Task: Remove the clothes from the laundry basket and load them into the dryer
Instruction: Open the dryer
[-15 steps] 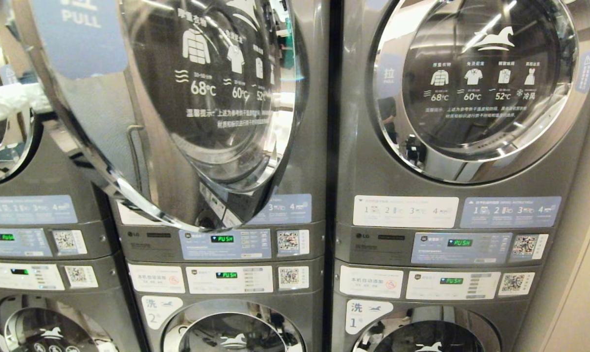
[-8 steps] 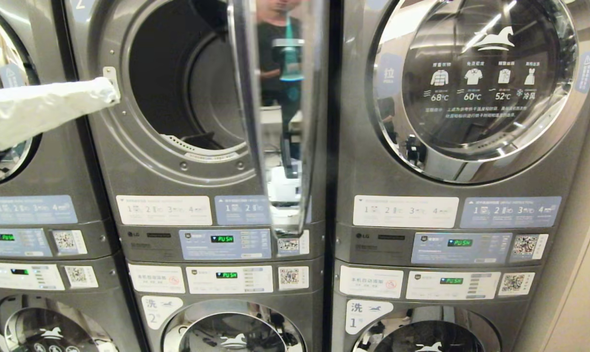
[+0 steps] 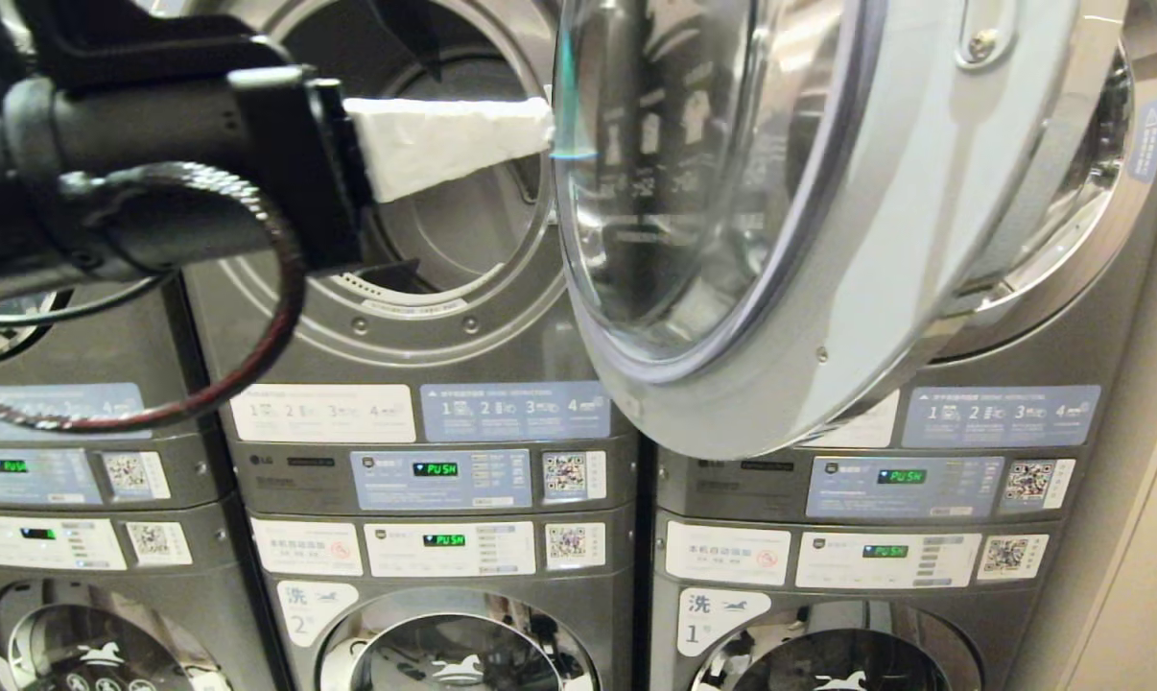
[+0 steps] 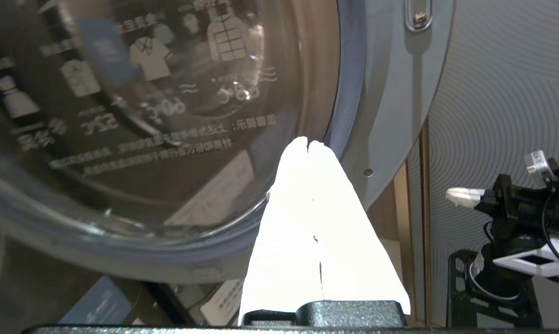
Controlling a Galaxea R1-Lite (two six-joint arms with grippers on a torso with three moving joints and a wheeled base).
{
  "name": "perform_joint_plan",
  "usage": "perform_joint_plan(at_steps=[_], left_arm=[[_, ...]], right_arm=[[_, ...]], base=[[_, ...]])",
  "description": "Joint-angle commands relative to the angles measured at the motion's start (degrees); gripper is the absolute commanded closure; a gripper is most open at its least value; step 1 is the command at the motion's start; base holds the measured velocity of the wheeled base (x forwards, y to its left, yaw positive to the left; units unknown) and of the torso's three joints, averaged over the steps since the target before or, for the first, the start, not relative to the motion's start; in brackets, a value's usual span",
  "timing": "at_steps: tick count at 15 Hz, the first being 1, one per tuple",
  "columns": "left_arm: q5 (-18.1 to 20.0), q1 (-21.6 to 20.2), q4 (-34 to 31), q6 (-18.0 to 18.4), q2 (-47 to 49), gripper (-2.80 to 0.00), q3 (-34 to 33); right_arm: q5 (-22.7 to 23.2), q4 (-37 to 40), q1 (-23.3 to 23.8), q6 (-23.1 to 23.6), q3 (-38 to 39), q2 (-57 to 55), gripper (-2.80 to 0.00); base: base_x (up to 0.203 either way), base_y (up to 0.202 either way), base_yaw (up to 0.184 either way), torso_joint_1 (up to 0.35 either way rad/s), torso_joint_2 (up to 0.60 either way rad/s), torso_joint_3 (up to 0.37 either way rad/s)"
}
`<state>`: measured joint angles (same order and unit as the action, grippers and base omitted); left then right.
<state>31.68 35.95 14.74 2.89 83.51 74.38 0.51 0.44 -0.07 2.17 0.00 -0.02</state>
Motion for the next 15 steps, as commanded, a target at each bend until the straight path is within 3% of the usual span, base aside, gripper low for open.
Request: perform_joint_plan(at_steps=[1, 6, 8, 10, 12, 15], left_arm=[[-0.4, 3.1, 0.1, 0.0, 6.7, 0.00, 4.2], [-2.2, 6.9, 0.0, 0.0, 18.4, 0.00, 17.1], [-9.0, 5.9, -1.7, -0.3, 19.6, 0.00, 19.7], [-16.2, 0.7, -6.0, -2.7, 15.1, 0.00, 19.6], [-20.7, -7.5, -11.7, -6.8, 6.1, 0.00, 16.0], [-22.8, -29.7, -15.2, -10.3, -9.9, 0.00, -1.4]], right_arm=[[0.0, 0.0, 0.0, 0.0, 0.0, 0.0, 0.00], [0.0, 0.0, 0.0, 0.0, 0.0, 0.0, 0.00], [0.0, 0.0, 0.0, 0.0, 0.0, 0.0, 0.00], [0.0, 0.0, 0.0, 0.0, 0.0, 0.0, 0.00], [0.0, 0.0, 0.0, 0.0, 0.0, 0.0, 0.00], [0.0, 0.0, 0.0, 0.0, 0.0, 0.0, 0.00]], base=[[0.000, 0.000, 0.000, 0.000, 0.00, 0.000], [0.000, 0.000, 0.000, 0.000, 0.00, 0.000], [0.000, 0.000, 0.000, 0.000, 0.00, 0.000], [0.000, 0.000, 0.000, 0.000, 0.00, 0.000], [0.000, 0.000, 0.000, 0.000, 0.00, 0.000], [0.000, 0.000, 0.000, 0.000, 0.00, 0.000]])
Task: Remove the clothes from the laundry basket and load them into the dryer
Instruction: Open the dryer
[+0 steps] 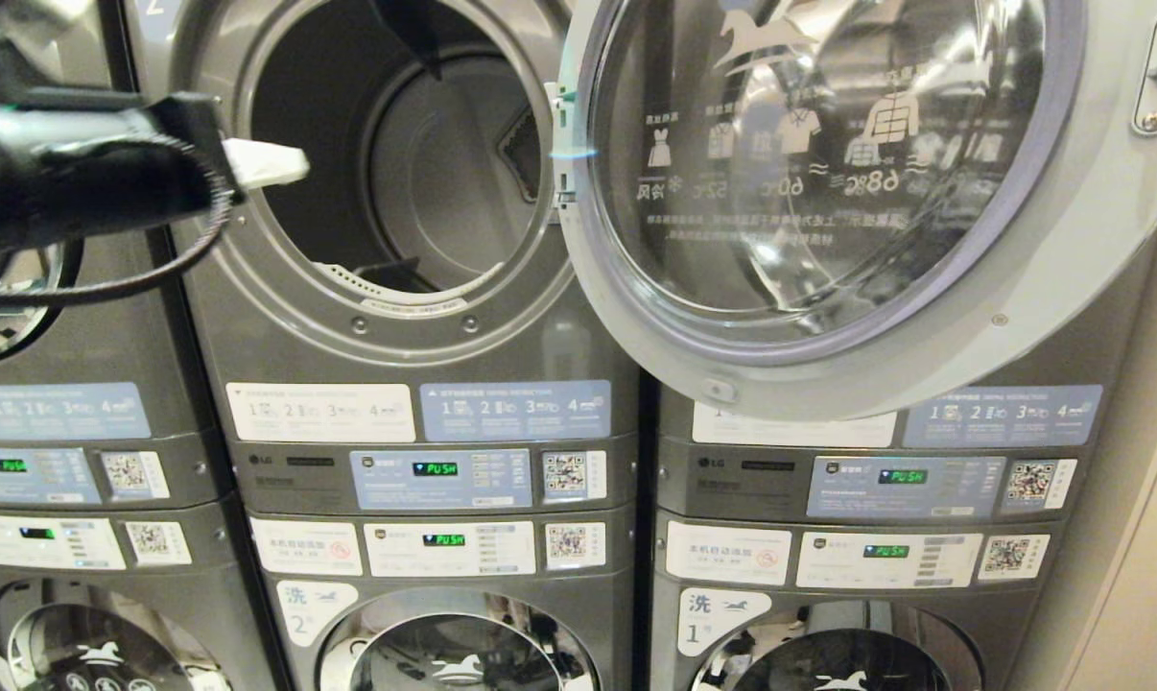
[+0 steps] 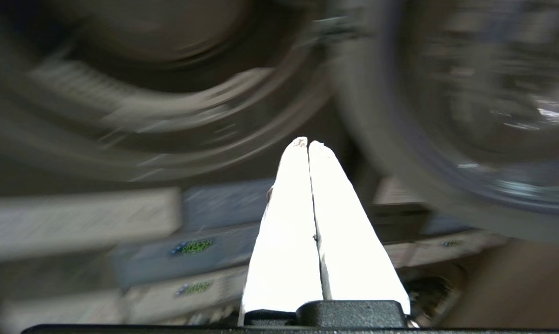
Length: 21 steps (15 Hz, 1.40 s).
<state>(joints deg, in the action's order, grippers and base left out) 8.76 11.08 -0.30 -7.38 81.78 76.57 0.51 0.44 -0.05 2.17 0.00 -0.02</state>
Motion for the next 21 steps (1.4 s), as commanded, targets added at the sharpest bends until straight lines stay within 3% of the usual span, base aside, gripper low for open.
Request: perform_joint_plan(at_steps=[1, 2, 4, 6, 9, 13, 17, 19, 21], left_arm=[[-0.1, -10.6, 0.2, -0.8, -13.6, 0.00, -12.3], [-0.4, -13.7, 1.9, -1.2, -18.2, 0.00, -20.5], [-1.0, -16.0, 9.8, -0.5, -27.1, 0.00, -39.2], [-1.4, -16.4, 17.5, 3.1, -36.1, 0.00, -57.2], [-1.9, -14.6, 23.8, 7.3, -51.6, 0.00, -73.7], [-1.9, -12.6, 15.7, 9.3, -68.2, 0.00, -77.7], [-6.0, -11.4, 8.4, 8.3, -81.2, 0.00, -77.4], [-8.7, -11.2, 5.9, 5.0, -81.8, 0.00, -77.1], [-9.6, -11.2, 6.2, 5.0, -81.8, 0.00, -78.1]], right_arm=[[0.0, 0.0, 0.0, 0.0, 0.0, 0.0, 0.00], [0.0, 0.0, 0.0, 0.0, 0.0, 0.0, 0.00], [0.0, 0.0, 0.0, -0.2, 0.0, 0.0, 0.00], [0.0, 0.0, 0.0, -0.3, 0.0, 0.0, 0.00], [0.0, 0.0, 0.0, -0.3, 0.0, 0.0, 0.00], [0.0, 0.0, 0.0, -0.3, 0.0, 0.0, 0.00], [-0.1, 0.0, 0.0, -0.3, 0.0, 0.0, 0.00], [0.0, 0.0, 0.0, -0.3, 0.0, 0.0, 0.00], [0.0, 0.0, 0.0, -0.3, 0.0, 0.0, 0.00]], base=[[0.000, 0.000, 0.000, 0.000, 0.00, 0.000], [0.000, 0.000, 0.000, 0.000, 0.00, 0.000], [0.000, 0.000, 0.000, 0.000, 0.00, 0.000], [0.000, 0.000, 0.000, 0.000, 0.00, 0.000], [0.000, 0.000, 0.000, 0.000, 0.00, 0.000], [0.000, 0.000, 0.000, 0.000, 0.00, 0.000], [0.000, 0.000, 0.000, 0.000, 0.00, 0.000], [0.000, 0.000, 0.000, 0.000, 0.00, 0.000], [0.000, 0.000, 0.000, 0.000, 0.00, 0.000]])
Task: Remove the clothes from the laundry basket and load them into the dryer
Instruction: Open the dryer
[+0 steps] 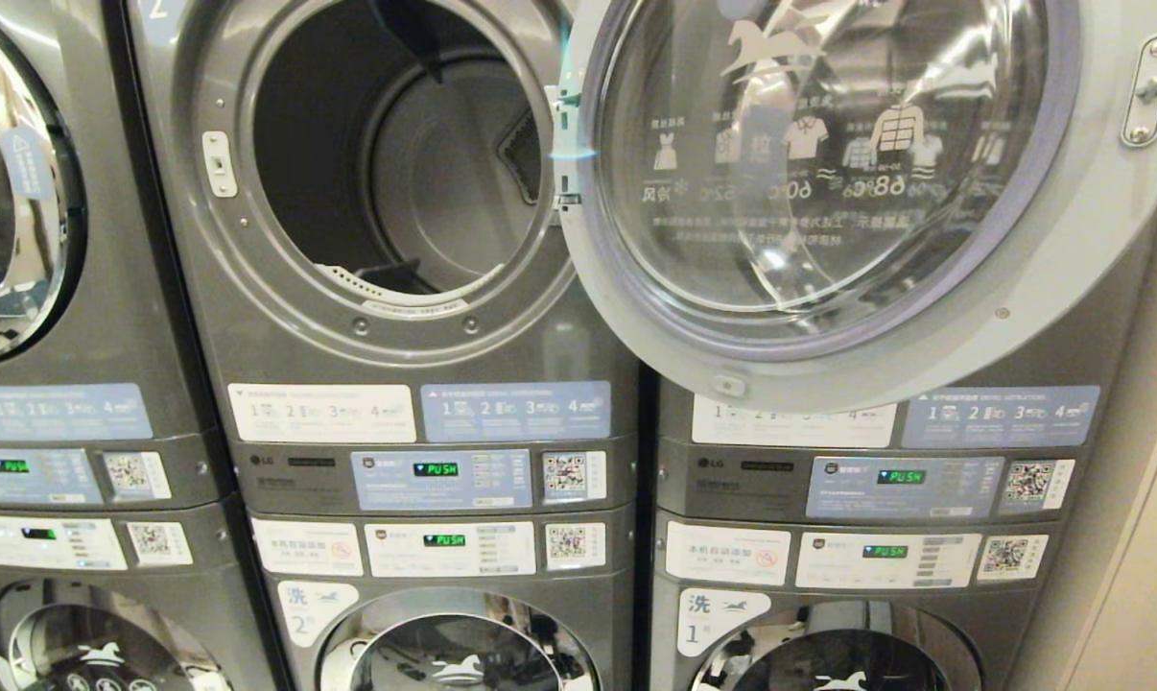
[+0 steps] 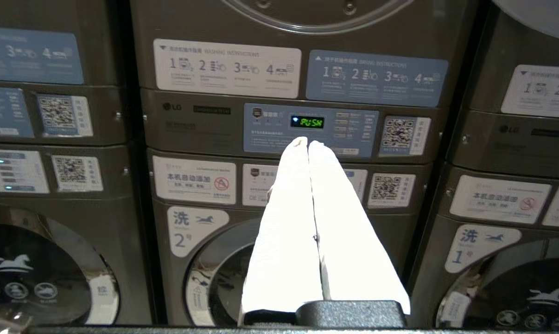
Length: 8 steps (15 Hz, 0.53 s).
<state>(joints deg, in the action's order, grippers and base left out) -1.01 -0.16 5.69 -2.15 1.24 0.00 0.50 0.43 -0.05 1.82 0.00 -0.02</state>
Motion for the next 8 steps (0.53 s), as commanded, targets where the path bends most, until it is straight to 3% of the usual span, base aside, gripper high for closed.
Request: perform_joint_plan(at_steps=[1, 3, 8], left_arm=[[-0.7, 0.0, -0.7, 1.7, -1.2, 0.00, -1.6], [-0.2, 0.1, -1.1, 3.2, -1.2, 0.00, -1.6], [-0.5, 0.1, -0.9, 1.5, -1.3, 0.00, -1.7]], right_arm=[[0.0, 0.0, 0.0, 0.0, 0.0, 0.0, 0.00], [0.0, 0.0, 0.0, 0.0, 0.0, 0.0, 0.00], [0.0, 0.0, 0.0, 0.3, 0.0, 0.0, 0.00]], base=[[0.000, 0.000, 0.000, 0.000, 0.00, 0.000], [0.000, 0.000, 0.000, 0.000, 0.00, 0.000], [0.000, 0.000, 0.000, 0.000, 0.00, 0.000]])
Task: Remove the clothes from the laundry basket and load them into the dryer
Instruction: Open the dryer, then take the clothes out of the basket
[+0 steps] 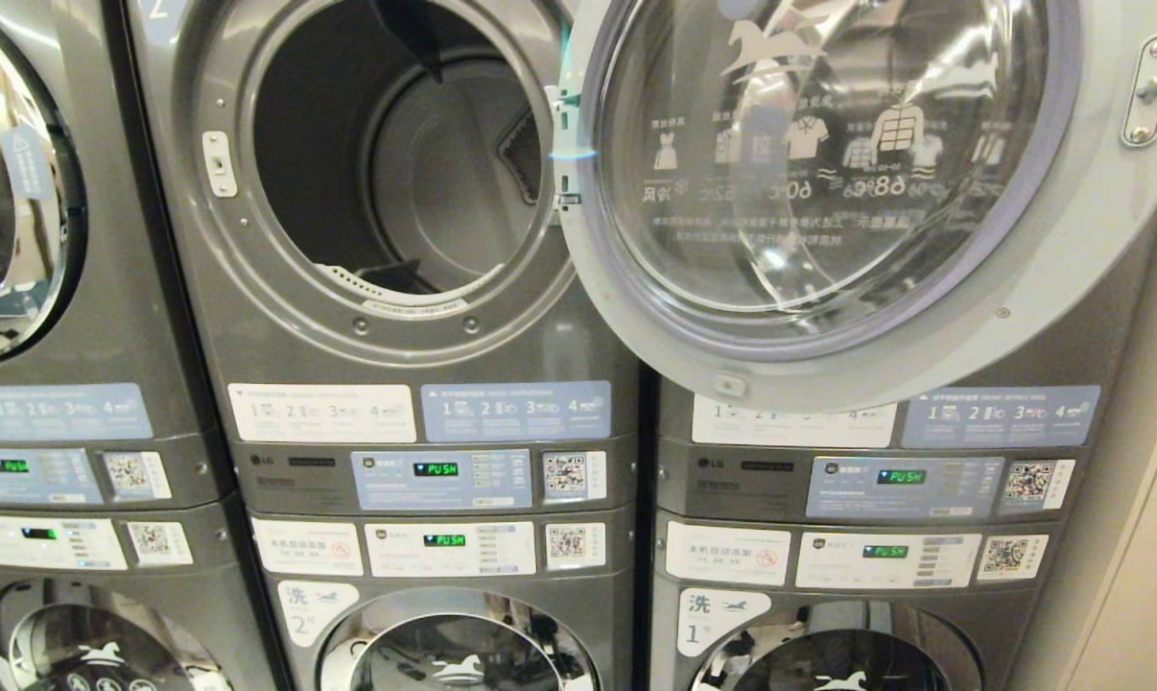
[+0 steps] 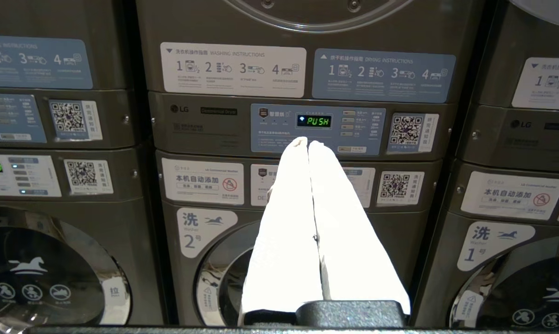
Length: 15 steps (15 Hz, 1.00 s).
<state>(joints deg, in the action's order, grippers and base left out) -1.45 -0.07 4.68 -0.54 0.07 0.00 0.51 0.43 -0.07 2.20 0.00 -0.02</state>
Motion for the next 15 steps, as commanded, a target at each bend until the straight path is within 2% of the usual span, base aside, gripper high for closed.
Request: perform_joint_plan(at_steps=[1, 9, 15], left_arm=[[0.0, 0.0, 0.1, -0.3, -0.2, 0.00, -1.7], [0.0, 0.0, 0.1, -0.3, -0.2, 0.00, -1.7], [0.0, 0.0, 0.0, -0.3, -0.2, 0.00, -1.7]], right_arm=[[0.2, -0.1, 0.0, 0.3, 0.0, 0.0, 0.00], [0.1, -0.1, 0.0, -0.3, 0.0, 0.0, 0.00], [0.0, -0.1, 0.0, -0.6, 0.0, 0.0, 0.00]], base=[[0.000, 0.000, 0.000, 0.000, 0.00, 0.000], [0.000, 0.000, 0.000, -0.004, 0.00, 0.004], [0.000, 0.000, 0.000, -0.049, 0.11, 0.054]])
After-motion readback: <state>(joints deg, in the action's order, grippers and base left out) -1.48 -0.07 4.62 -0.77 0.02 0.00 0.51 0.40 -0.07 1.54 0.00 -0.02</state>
